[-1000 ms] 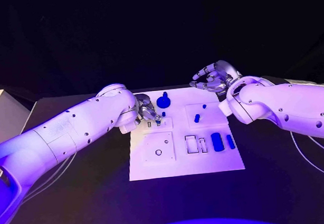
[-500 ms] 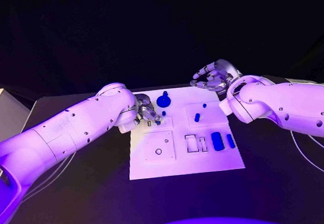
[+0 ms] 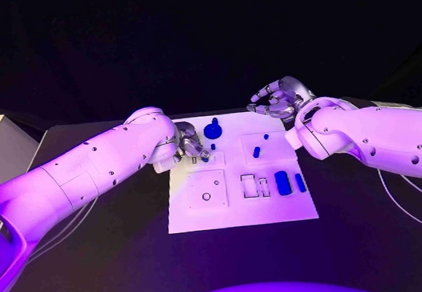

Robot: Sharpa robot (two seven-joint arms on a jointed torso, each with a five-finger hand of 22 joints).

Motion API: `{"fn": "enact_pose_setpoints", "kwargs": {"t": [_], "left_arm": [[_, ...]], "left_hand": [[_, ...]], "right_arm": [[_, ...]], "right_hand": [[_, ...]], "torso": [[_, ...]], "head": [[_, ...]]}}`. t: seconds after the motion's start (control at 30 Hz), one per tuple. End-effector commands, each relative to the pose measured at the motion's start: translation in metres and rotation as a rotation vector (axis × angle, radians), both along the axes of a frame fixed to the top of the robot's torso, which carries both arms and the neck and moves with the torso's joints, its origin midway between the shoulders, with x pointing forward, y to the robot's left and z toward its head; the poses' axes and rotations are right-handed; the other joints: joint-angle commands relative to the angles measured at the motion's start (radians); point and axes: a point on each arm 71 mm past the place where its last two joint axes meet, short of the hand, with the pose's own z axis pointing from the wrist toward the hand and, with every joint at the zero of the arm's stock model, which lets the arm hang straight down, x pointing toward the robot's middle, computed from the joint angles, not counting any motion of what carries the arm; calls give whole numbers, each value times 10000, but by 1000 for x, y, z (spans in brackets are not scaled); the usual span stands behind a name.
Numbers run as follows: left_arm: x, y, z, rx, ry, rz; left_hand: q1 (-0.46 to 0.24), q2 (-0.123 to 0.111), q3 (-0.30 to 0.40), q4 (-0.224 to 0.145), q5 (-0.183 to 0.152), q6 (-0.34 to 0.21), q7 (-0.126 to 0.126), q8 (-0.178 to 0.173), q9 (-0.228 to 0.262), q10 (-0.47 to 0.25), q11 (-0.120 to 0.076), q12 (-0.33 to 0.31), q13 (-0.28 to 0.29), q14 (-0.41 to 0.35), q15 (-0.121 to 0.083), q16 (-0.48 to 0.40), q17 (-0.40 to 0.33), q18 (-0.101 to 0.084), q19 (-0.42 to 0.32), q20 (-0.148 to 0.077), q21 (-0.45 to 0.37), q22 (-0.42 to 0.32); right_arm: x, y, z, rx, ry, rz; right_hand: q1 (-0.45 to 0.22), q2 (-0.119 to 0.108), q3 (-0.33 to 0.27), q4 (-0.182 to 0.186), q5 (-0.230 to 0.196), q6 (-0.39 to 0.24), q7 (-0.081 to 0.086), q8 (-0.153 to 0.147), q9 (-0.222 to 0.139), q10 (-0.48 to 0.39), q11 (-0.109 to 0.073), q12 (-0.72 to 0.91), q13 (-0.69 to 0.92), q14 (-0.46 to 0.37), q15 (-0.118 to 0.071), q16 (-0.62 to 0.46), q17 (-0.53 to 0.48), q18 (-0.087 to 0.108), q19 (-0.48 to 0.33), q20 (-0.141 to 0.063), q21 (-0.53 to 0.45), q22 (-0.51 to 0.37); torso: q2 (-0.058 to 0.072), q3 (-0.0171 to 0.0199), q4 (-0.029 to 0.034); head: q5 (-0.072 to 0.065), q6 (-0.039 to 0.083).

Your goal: Assemble the parts on the task board

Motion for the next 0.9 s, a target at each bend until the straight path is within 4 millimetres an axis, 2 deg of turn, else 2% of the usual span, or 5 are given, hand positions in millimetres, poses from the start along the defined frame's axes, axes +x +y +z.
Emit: {"fn": "enact_pose_setpoints", "kwargs": {"t": [0.03,0.5,0.9], "left_arm": [[-1,-2,0,41,72,-162],[1,-5,-2,48,87,-121],[-1,-10,-6,299,439,-448]], "left_hand": [[23,122,2144,-2215,27,213,-157,19,14,89,-14,11,9,822,-58,24,1783,-146,-30,-62,35,15],[10,120,2143,-2221,51,221,-158,17,23,96,-15,15,22,821,-59,23,1780,-146,-30,-64,38,18],[-12,123,2133,-2218,64,229,-158,13,34,97,-15,10,17,823,-60,26,1789,-146,-32,-65,39,17]], "right_arm": [[0,1,0,-46,-41,142],[-1,2,0,-41,-46,150],[-1,1,0,-43,-38,155]], "right_hand": [[-45,5,62,-13,54,-48,7,26,12,501,-29,-24,2147,1013,-62,-31,2432,-113,545,-53,-66,1444],[-45,5,62,-13,54,-48,7,26,12,501,-29,-24,2147,1013,-62,-31,2432,-113,545,-53,-66,1444],[-45,5,62,-13,54,-48,7,26,12,501,-29,-24,2147,1013,-62,-31,2432,-113,545,-53,-66,1444]], "torso": [[2,0,-5],[13,3,-16],[9,9,-1]], "head": [[-3,-2],[-18,-32],[-59,-121]]}}
